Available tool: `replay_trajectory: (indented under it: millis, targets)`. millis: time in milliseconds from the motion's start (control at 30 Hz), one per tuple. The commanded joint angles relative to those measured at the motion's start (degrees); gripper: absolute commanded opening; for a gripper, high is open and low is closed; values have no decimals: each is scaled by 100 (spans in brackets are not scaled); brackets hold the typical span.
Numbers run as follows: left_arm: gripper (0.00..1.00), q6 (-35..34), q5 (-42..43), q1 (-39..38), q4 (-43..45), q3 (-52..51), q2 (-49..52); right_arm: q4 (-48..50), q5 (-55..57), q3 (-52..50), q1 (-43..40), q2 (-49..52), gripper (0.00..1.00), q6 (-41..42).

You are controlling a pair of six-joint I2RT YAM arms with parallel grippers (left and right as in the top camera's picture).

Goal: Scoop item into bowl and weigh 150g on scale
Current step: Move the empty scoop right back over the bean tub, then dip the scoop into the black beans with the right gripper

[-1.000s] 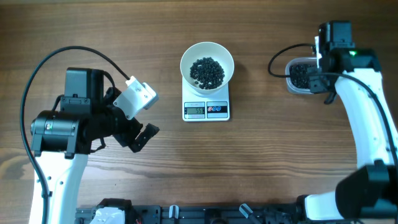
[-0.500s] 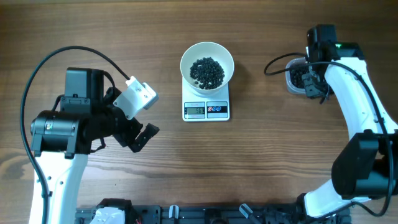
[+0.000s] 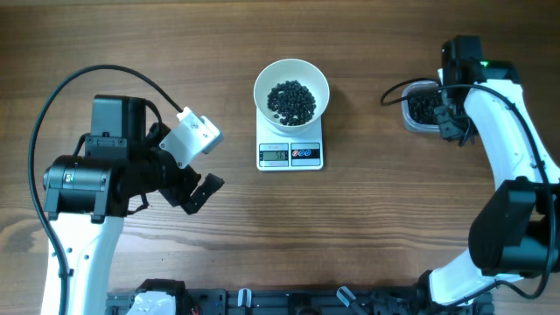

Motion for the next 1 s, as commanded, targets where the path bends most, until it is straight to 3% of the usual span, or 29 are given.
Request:
replay_trajectory:
  millis: [0,267,967]
  targets:
    - [100,-15,133,46,0,33,-55,55,-96,-17,-35,295,4,-101]
    - [100,-15,133,46,0,33,-55,72,-208,-17,-35,409,4,-103]
    - [100,-15,133,46,0,33,-55,-122,-2260,149,-35,409,4,-155]
